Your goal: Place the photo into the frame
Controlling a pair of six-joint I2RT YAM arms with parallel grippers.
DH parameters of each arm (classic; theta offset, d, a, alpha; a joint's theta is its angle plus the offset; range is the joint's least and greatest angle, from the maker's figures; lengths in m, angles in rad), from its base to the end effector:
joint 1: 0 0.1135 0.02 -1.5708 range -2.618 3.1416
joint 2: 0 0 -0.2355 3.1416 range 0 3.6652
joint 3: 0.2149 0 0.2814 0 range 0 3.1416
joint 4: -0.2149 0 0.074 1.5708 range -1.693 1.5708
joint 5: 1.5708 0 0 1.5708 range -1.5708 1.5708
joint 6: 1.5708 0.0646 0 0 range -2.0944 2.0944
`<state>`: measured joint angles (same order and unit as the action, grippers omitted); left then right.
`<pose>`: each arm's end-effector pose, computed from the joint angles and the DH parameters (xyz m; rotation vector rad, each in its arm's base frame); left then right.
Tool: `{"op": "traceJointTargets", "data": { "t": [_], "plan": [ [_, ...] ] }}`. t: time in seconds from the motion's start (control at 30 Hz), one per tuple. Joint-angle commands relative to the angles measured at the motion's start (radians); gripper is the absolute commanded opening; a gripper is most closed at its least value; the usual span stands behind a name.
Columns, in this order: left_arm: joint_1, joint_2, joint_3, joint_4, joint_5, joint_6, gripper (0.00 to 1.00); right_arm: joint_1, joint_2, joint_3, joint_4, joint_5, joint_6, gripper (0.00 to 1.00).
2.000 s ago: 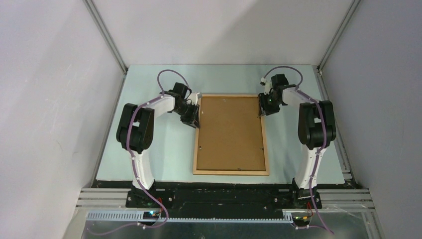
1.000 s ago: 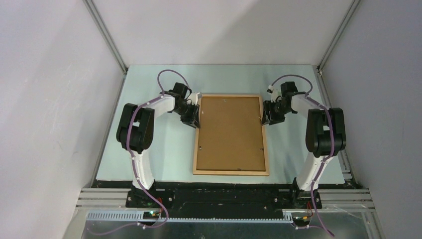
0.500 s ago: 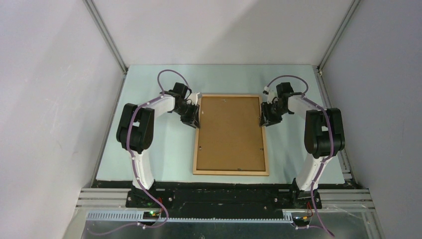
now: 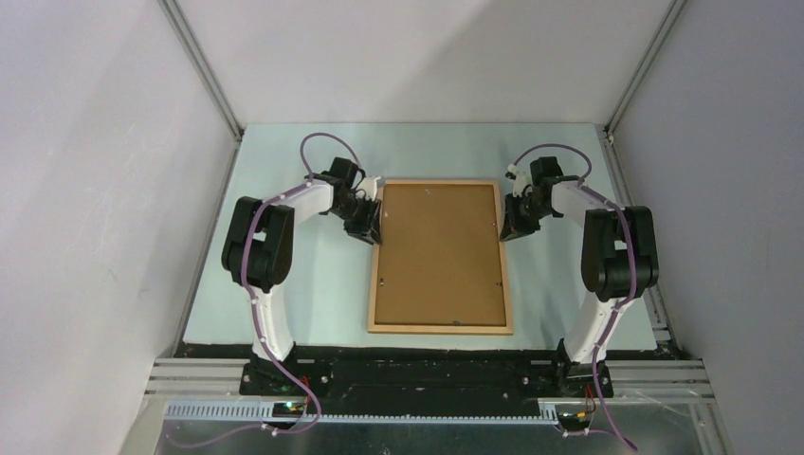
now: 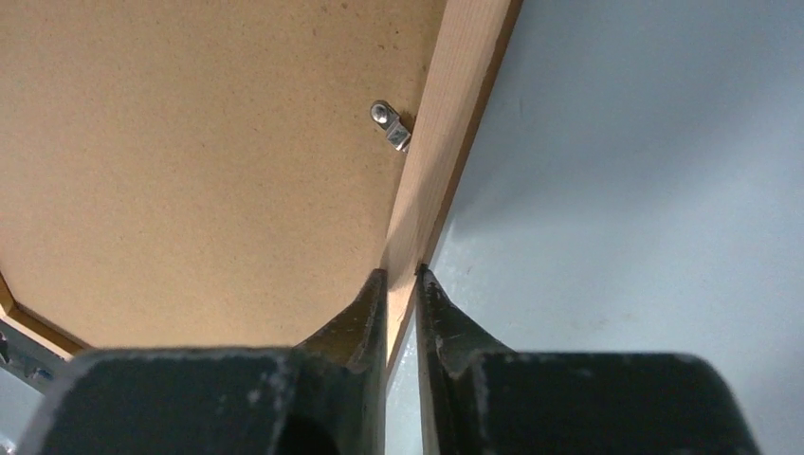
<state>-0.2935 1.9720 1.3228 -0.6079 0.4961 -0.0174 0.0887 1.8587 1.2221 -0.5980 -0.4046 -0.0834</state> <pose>0.3813 -0.1474 0.0875 0.4983 2.7685 -0.7721 0.3838 0.0597 0.0982 -0.3322 2.7357 0.5661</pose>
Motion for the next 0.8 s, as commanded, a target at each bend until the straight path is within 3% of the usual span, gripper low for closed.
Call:
{"op": "traceJointTargets", "data": {
  "t": [0.0,0.33,0.47,0.77],
  "plan": [
    [-0.013,-0.038,0.000,-0.012,0.052,0.025,0.38,-0.019,0.002,-0.020,0.002,0.006,-0.018,0.05],
    [-0.013,-0.060,0.015,-0.010,0.046,0.025,0.77,-0.053,-0.040,-0.057,-0.016,0.006,-0.029,0.00],
    [-0.013,-0.059,0.051,-0.011,0.017,0.025,0.87,-0.054,-0.075,-0.087,-0.020,0.020,-0.041,0.00],
    [-0.016,0.043,0.202,-0.011,-0.105,-0.087,0.92,-0.065,-0.130,-0.125,-0.023,0.028,-0.050,0.00]
  ]
}}
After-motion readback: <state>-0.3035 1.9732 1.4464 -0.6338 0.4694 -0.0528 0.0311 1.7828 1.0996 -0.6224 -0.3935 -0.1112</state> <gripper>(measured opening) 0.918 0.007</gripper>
